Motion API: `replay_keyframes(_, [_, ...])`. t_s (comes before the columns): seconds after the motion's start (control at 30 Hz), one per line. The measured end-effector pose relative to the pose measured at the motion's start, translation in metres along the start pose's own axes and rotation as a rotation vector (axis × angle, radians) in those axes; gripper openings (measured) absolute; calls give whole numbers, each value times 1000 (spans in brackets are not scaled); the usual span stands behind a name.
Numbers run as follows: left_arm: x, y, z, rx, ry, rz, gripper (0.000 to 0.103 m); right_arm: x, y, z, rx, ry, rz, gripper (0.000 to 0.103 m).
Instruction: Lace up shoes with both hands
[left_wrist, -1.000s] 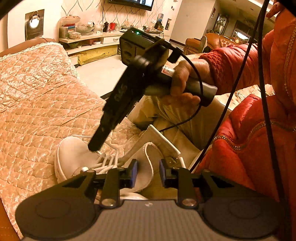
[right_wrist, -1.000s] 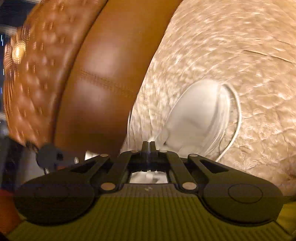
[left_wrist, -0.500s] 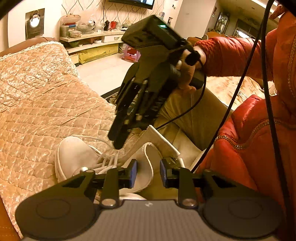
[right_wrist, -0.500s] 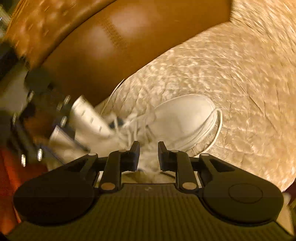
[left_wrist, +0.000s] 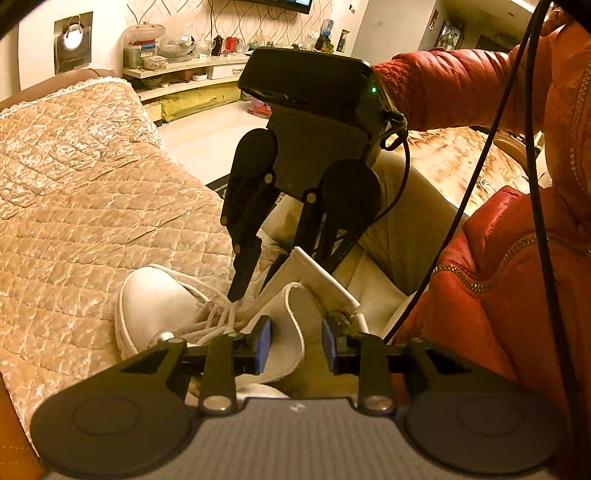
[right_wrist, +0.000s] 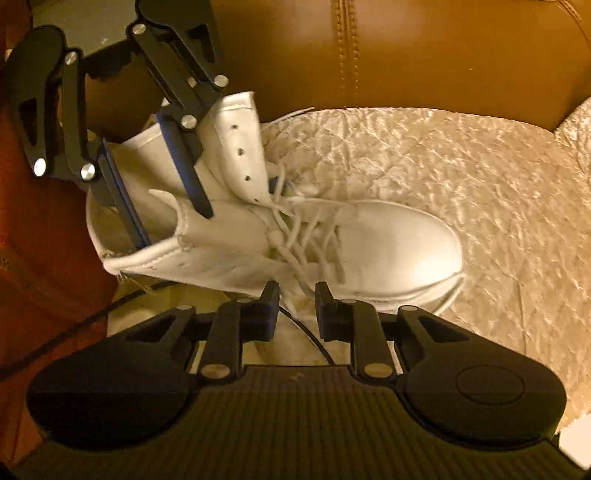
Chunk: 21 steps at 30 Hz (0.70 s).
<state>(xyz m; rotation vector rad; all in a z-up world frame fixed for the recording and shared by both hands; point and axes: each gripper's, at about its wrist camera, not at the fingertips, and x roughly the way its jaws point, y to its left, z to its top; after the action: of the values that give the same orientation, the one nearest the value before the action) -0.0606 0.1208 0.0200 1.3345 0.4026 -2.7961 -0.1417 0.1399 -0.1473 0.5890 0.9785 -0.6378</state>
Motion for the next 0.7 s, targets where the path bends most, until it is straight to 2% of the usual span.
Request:
replay_keyframes(0.07, [0,1,0,-2,-2,1,36,0,2,2,-9,-3,2,19])
replay_keyframes(0.13, [-1,2,0,-7,-4,-1,37,0,2,2,-10,-12,1,18])
replay_keyframes(0.23, [-3,6,-1,-25,-7,-11,39,0,-2,-2,-4,-15,-19,22])
replay_keyframes(0.3, [-4,7,-1,-31,-9,-13,39,-4,-9,-5,54,9,-67,24])
replay_keyframes(0.4, [-4,6,-2,-28,-12,-15,39,-34,-31,-11,248,-122,-7,24])
replay_keyframes(0.43, [-3,6,-2,-25,-12,-16,39,-49,-34,-12,306,-195,39,24])
replay_keyframes(0.53, [-1,5,1,-11,-10,-21,39,-77,-29,-5,360,-321,173,24])
replay_keyframes(0.57, [-1,4,1,-7,-9,-21,39,-80,-22,-1,348,-325,195,30])
replay_keyframes(0.63, [-1,4,0,-4,-4,-19,41,-71,-6,11,267,-253,165,38])
replay_keyframes(0.7, [-3,4,-1,-8,2,-12,42,-57,11,21,169,-161,124,38])
